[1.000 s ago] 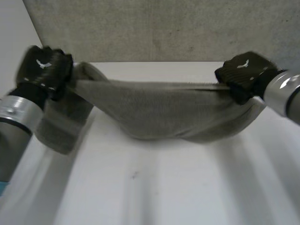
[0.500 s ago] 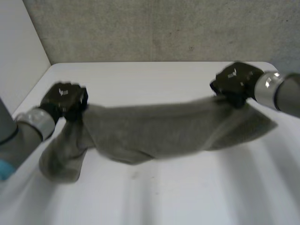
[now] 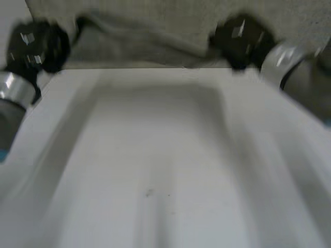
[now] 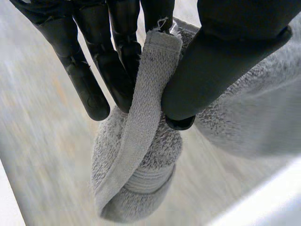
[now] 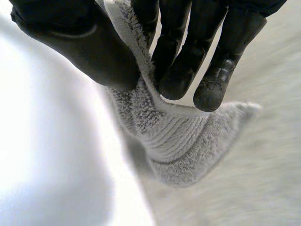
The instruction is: Fold the towel.
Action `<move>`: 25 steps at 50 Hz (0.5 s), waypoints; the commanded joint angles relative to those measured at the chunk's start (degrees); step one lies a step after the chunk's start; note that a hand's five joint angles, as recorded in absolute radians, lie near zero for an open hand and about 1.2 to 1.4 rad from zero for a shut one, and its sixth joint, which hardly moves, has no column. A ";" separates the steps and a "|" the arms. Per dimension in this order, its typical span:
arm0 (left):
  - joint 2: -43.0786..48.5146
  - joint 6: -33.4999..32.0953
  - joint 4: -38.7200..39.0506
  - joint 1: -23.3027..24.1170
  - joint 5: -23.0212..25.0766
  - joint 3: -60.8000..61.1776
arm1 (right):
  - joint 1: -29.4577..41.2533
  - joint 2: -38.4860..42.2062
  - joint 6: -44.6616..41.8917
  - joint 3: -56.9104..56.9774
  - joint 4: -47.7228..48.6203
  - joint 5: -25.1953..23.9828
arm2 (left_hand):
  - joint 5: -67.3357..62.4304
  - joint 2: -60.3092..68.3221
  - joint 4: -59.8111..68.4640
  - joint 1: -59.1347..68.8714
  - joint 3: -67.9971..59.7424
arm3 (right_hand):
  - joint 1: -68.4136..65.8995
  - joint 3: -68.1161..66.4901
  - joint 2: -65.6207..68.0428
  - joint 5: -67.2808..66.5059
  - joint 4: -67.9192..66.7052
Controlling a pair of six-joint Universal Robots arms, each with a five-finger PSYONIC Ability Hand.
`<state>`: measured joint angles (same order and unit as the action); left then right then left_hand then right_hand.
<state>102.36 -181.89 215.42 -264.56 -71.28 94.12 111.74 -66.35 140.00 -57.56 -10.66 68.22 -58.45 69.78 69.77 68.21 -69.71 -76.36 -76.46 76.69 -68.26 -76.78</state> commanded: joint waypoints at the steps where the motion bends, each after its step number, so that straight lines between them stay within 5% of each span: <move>1: 5.57 -0.93 8.35 -4.21 8.09 15.04 | 0.58 2.63 -13.00 -18.73 -0.33 -0.45 | -11.55 10.22 10.23 11.79 -10.29 | -3.64 -3.54 3.31 -1.74 -3.22; 9: 8.03 -3.56 9.84 -7.37 12.57 22.52 | -0.03 5.09 -13.71 -28.40 4.24 4.21 | -5.68 4.35 4.36 5.92 -4.42 | -3.64 -3.54 3.31 -1.74 -3.22; 25: -1.11 -17.80 -3.52 -10.71 12.57 26.21 | -0.21 -2.29 -11.42 -35.96 6.44 4.03 | 23.08 -24.41 -24.40 -22.84 24.34 | -3.64 -3.54 3.31 -1.74 -3.22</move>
<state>103.95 -196.35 213.61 -275.66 -58.61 119.36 111.40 -66.95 127.36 -91.67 -4.17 72.59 -36.92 46.88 46.93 47.34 -46.97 -76.36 -76.48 76.69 -68.26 -76.78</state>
